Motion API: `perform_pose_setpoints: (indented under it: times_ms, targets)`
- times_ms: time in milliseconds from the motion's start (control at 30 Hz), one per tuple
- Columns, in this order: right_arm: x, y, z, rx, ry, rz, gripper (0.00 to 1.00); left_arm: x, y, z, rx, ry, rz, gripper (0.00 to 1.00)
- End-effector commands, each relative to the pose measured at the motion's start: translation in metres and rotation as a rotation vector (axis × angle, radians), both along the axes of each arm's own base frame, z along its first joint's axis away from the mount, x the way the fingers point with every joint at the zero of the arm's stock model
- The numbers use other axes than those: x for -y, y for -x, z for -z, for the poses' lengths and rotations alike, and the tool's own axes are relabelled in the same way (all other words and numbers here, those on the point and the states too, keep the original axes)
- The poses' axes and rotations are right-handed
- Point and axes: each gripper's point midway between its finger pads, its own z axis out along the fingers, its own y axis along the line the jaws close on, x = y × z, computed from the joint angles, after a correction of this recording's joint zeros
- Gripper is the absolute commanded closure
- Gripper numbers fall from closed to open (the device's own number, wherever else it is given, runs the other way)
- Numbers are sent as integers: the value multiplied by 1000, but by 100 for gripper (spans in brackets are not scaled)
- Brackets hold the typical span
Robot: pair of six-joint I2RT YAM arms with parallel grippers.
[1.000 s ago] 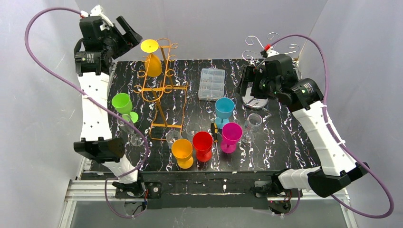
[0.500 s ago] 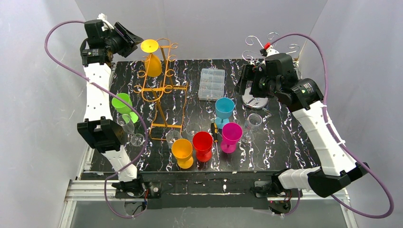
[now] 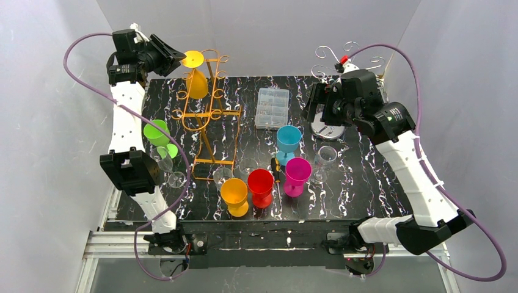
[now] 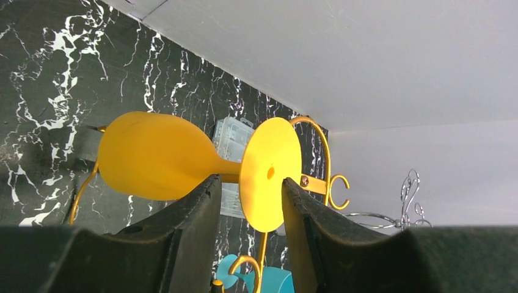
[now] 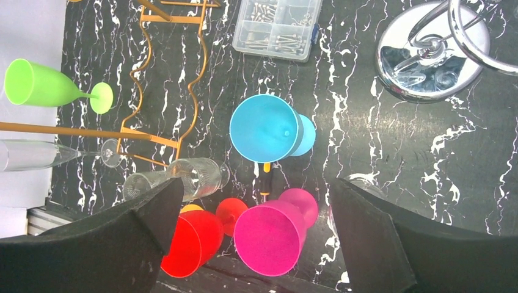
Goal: Take the wine glass off the wine glass rack
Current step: Pick up the wine glass from the wine rack.
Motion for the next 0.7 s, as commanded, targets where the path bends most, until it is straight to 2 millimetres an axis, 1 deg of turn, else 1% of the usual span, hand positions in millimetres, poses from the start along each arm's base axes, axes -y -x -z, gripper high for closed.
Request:
perform_pose_setpoints:
  times_ms: [0, 133, 300, 433, 667]
  targets:
    - [-2, 1, -15, 53, -42, 1, 2, 4, -3, 0, 8, 41, 27, 62]
    - [-1, 2, -15, 52, -45, 3, 2, 8, -6, 3, 1, 78, 38, 66]
    - [-1, 2, -15, 55, -47, 8, 2, 11, -7, 3, 0, 109, 47, 75]
    - [0, 2, -15, 58, -48, 11, 2, 12, -6, -3, 13, 115, 45, 85]
    - [0, 2, -14, 58, -48, 14, 2, 14, -2, -20, 43, 128, 56, 91]
